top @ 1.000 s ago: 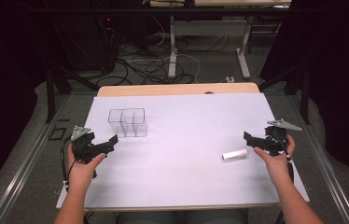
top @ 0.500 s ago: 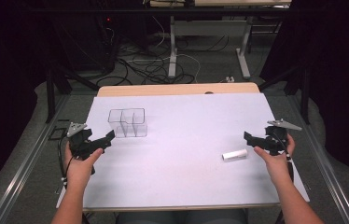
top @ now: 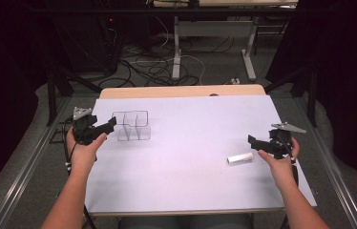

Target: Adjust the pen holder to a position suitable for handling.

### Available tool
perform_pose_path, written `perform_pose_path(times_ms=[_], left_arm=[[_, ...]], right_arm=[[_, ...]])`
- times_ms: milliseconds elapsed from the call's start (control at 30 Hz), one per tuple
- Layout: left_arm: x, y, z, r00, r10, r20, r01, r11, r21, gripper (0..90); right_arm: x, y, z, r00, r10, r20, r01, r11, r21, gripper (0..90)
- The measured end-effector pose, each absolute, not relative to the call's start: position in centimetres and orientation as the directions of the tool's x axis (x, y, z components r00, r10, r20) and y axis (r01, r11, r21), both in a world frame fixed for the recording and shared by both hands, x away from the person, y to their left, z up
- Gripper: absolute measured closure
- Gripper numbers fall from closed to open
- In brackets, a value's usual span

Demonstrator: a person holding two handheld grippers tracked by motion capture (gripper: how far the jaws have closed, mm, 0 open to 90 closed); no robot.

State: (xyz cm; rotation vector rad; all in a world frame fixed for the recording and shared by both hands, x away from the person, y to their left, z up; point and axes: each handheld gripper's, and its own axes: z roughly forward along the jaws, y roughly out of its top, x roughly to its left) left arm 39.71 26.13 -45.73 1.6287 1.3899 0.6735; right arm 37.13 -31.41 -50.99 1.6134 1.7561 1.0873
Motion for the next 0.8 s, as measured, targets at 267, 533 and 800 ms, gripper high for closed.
perform_pose_path(times_ms=[267, 533, 800], left_arm=[[41.3, 25.7, -44.8, 0.209, 0.97, -0.127, 0.517, 0.001, 0.856, 30.2], [42.9, 24.9, -44.6, 0.215, 0.968, -0.128, 0.546, -0.01, 0.838, 34.2], [44.1, 25.1, -45.4, 0.184, 0.973, -0.138, 0.582, 0.005, 0.814, 40.5]], right_arm=[[37.1, -31.7, -51.1, -0.158, 0.976, 0.149, 0.568, -0.034, 0.822, 4.4], [37.2, -31.7, -51.2, -0.161, 0.974, 0.159, 0.573, -0.039, 0.819, 5.4], [37.4, -31.6, -51.3, -0.164, 0.973, 0.164, 0.579, -0.04, 0.815, 6.4]])
